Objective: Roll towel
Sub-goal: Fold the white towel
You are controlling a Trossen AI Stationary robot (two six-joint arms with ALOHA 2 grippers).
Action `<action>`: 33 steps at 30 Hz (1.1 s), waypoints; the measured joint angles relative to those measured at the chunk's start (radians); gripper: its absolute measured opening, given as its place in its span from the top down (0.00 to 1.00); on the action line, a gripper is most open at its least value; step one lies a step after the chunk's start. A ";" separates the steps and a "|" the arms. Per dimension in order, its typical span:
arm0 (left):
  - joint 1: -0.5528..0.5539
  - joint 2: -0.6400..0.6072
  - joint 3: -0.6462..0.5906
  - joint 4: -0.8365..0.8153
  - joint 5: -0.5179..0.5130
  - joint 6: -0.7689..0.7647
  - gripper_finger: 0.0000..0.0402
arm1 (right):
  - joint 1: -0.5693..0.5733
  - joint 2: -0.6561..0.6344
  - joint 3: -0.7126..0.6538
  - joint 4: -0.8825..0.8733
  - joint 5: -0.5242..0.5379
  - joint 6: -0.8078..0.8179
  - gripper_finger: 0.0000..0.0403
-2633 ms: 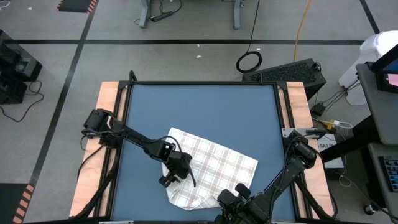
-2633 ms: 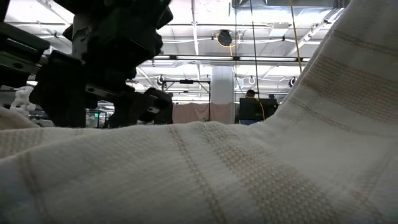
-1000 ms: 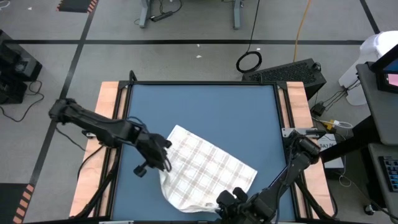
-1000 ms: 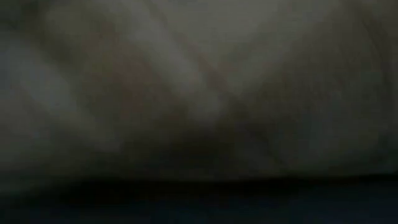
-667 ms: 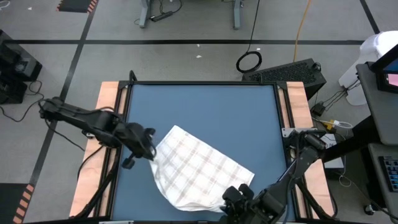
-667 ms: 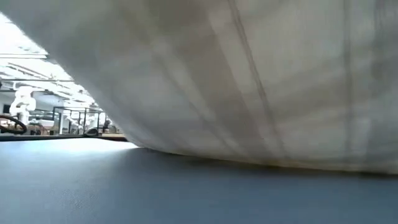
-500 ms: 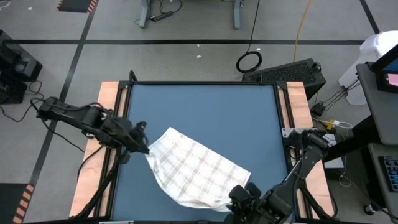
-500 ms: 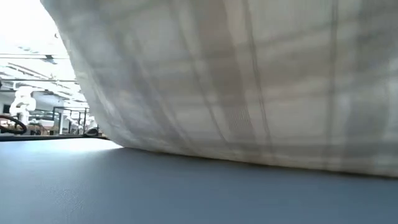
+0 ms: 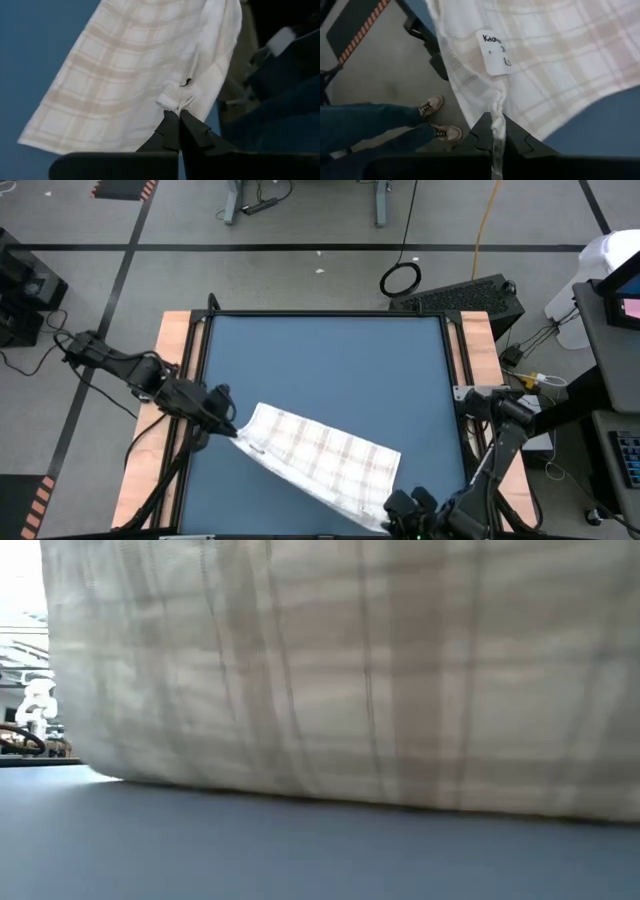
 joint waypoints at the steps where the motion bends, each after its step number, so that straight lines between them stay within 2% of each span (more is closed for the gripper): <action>1: -0.012 0.015 0.000 -0.001 -0.021 0.000 1.00 | 0.007 0.006 0.000 -0.007 0.006 0.021 1.00; 6: -0.036 0.083 -0.015 -0.115 -0.145 -0.004 1.00 | 0.015 0.009 -0.009 -0.133 0.054 0.126 1.00; 9: -0.029 0.084 -0.061 -0.154 -0.218 -0.006 1.00 | -0.006 0.009 -0.012 -0.220 0.058 0.118 1.00; 17: -0.010 0.068 -0.199 -0.002 -0.209 -0.006 1.00 | -0.058 0.010 -0.090 -0.206 -0.052 0.066 1.00; 22: 0.011 0.068 -0.218 0.025 -0.234 -0.002 1.00 | -0.077 -0.001 -0.094 -0.303 -0.078 0.067 1.00; 28: 0.052 0.069 -0.219 0.037 -0.288 0.049 0.99 | -0.139 -0.026 -0.093 -0.411 -0.118 -0.088 1.00; 33: 0.095 0.070 -0.267 0.052 -0.288 0.074 0.99 | -0.180 -0.025 -0.136 -0.375 -0.121 -0.150 1.00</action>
